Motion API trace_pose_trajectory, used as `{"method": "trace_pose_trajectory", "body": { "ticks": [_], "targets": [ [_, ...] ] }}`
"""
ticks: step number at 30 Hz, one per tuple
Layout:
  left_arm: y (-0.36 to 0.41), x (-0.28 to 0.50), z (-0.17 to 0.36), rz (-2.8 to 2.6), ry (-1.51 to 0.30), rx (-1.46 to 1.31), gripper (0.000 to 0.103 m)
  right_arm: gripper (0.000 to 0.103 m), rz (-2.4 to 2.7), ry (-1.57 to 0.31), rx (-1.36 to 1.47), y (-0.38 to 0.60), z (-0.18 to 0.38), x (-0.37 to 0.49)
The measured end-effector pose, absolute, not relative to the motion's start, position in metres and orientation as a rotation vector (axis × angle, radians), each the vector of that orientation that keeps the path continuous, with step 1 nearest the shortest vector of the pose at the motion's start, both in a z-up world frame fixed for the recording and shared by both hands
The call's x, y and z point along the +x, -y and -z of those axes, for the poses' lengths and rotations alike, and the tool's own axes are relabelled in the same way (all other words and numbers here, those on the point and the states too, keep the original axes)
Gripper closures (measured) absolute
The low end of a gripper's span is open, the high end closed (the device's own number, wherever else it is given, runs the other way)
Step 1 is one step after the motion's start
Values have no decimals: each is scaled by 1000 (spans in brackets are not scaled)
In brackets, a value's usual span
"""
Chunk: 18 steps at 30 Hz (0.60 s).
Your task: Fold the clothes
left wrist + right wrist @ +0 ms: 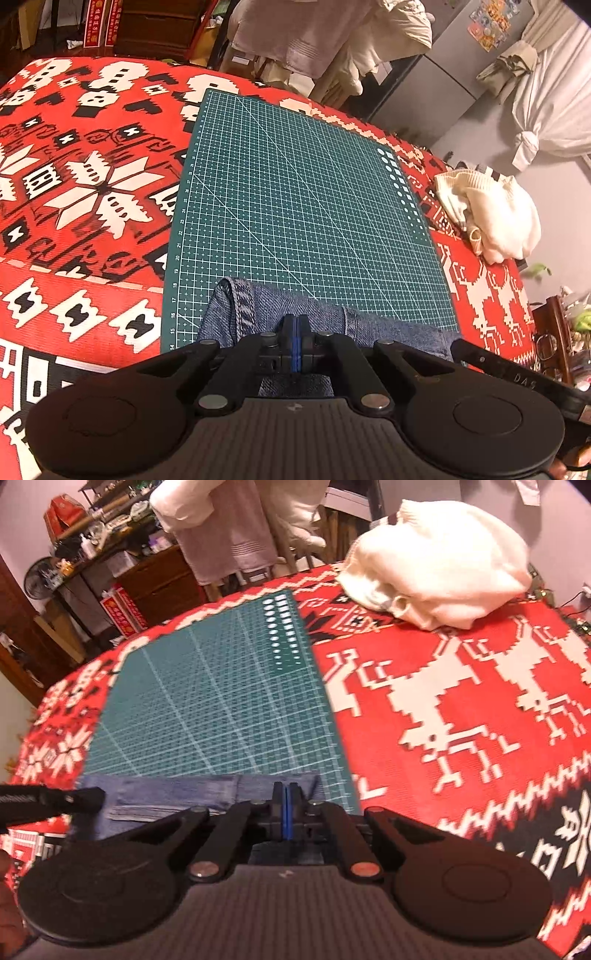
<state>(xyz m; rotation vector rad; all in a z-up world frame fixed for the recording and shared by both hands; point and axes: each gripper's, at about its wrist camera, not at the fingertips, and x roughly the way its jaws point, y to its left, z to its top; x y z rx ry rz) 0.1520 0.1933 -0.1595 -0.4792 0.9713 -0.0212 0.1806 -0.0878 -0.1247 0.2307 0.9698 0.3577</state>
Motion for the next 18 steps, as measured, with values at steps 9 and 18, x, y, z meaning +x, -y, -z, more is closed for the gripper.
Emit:
{"method": "trace_pose_trajectory", "body": {
  "ticks": [9, 18],
  "targets": [
    [-191, 147, 148, 15, -968, -488, 101, 101, -384, -958, 233, 89, 111, 167],
    [-196, 129, 153, 23, -984, -483, 101, 101, -381, -1021, 223, 90, 130, 158]
  ]
}}
